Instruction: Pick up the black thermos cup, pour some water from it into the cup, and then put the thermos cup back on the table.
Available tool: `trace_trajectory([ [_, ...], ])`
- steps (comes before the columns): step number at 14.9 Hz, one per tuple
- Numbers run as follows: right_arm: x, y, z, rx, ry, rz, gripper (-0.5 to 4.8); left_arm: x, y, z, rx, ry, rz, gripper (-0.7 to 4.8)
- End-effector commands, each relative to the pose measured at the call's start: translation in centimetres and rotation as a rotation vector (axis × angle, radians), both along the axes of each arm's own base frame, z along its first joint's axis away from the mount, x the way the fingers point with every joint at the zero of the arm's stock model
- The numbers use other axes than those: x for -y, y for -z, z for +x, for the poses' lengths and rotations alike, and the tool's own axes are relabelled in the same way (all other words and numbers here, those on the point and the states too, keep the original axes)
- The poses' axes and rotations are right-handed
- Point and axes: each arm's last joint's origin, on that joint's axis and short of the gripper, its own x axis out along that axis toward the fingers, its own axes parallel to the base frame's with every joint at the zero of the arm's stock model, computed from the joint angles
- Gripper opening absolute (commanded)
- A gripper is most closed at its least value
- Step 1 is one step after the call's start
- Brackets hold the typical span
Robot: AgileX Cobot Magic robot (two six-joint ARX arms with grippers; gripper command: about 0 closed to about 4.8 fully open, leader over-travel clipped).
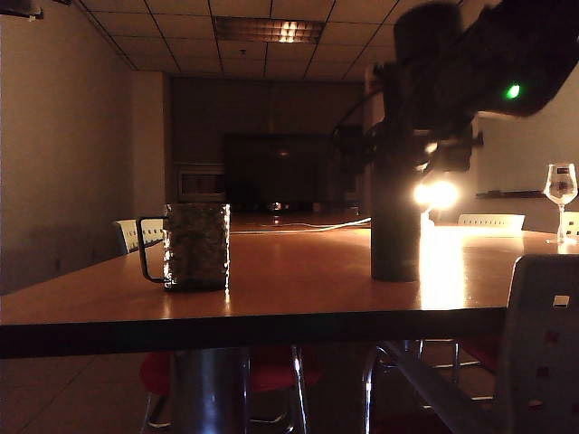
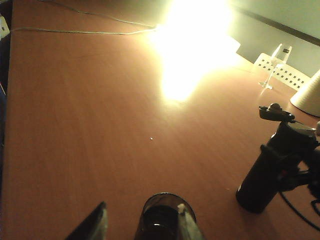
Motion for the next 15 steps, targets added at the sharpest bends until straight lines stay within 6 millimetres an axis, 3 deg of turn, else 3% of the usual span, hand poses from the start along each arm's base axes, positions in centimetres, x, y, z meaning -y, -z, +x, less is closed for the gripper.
trace_trajectory([
  [1,0.0,-0.8,-0.3,-0.002,-0.026,-0.008,4.79,0.0,-0.5,0.0,0.033,0.008,-0.011,1.83],
  [11,0.3,-1.4,-0.9,-0.085,-0.162,-0.072,4.79,0.0,-0.6,0.0,0.041,0.008,-0.012,1.83],
  [15,1.4,-2.4,-1.1,-0.099,-0.208,-0.076,4.79,0.0,-0.6,0.0,0.041,0.008,-0.012,1.83],
])
